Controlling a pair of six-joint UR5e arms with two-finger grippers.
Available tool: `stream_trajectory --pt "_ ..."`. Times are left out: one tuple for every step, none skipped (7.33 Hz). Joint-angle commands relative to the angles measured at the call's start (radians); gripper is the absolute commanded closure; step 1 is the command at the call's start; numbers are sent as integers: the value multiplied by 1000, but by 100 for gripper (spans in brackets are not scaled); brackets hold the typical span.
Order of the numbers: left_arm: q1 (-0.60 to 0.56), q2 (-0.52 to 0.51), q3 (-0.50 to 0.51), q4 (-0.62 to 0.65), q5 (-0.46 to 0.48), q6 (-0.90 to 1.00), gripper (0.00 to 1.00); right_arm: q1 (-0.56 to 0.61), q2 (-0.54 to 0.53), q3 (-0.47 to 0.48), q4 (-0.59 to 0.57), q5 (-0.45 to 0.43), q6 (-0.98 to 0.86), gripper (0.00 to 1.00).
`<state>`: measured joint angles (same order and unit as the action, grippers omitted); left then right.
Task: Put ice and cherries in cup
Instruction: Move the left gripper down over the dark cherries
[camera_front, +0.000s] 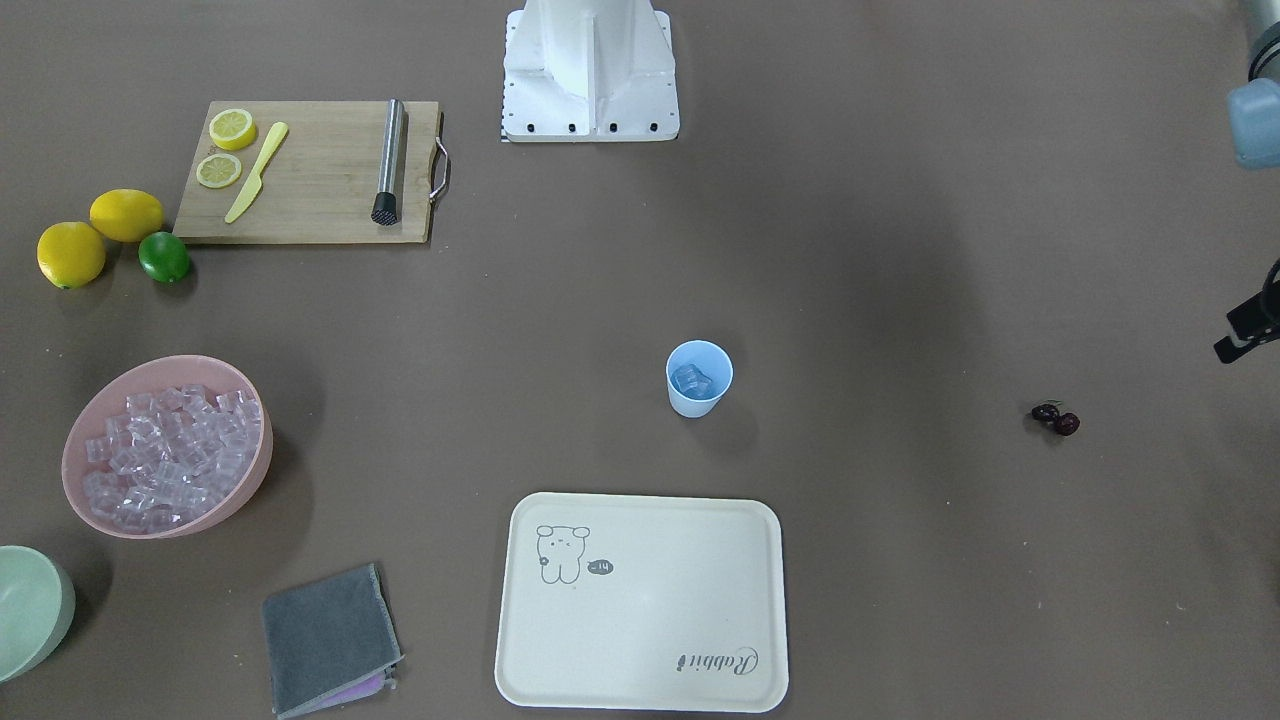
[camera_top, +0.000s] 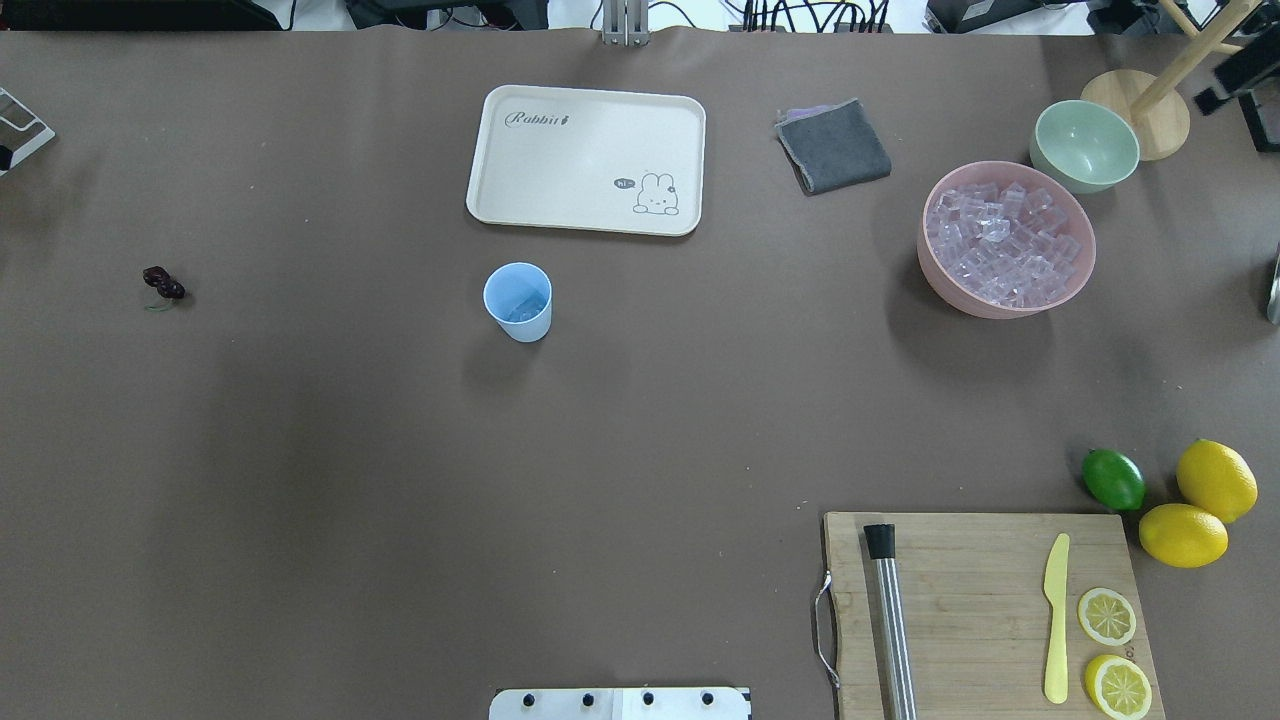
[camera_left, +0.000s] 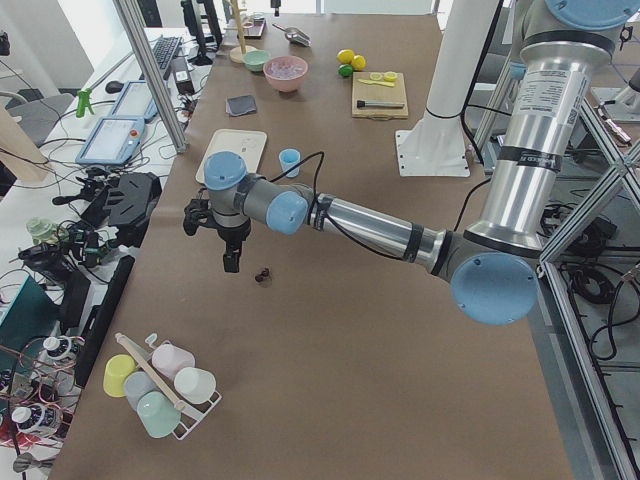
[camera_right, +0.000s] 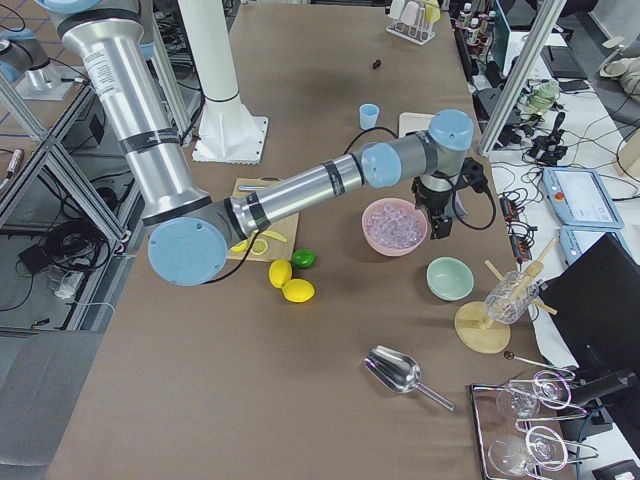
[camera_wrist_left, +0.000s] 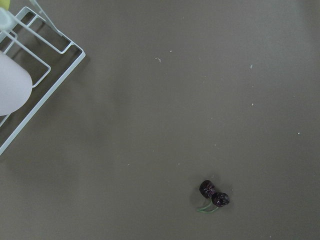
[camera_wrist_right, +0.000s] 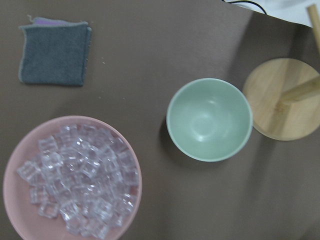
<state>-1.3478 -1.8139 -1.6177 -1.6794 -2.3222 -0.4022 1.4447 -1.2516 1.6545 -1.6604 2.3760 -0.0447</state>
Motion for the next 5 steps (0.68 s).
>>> stream_trajectory --pt "35 -44 63 -43 15 -14 2 100 -226 165 -36 8 -138 0" --pt "48 -44 82 -142 10 -15 2 123 -271 203 -42 -4 -144 0" --pt "106 -35 134 -182 18 -12 2 132 -387 221 -33 -4 -171 0" --pt "154 -42 171 -253 18 -14 2 185 -457 256 -18 5 -237 0" --pt "153 -35 164 -267 18 -17 2 203 -507 319 -47 6 -242 0"
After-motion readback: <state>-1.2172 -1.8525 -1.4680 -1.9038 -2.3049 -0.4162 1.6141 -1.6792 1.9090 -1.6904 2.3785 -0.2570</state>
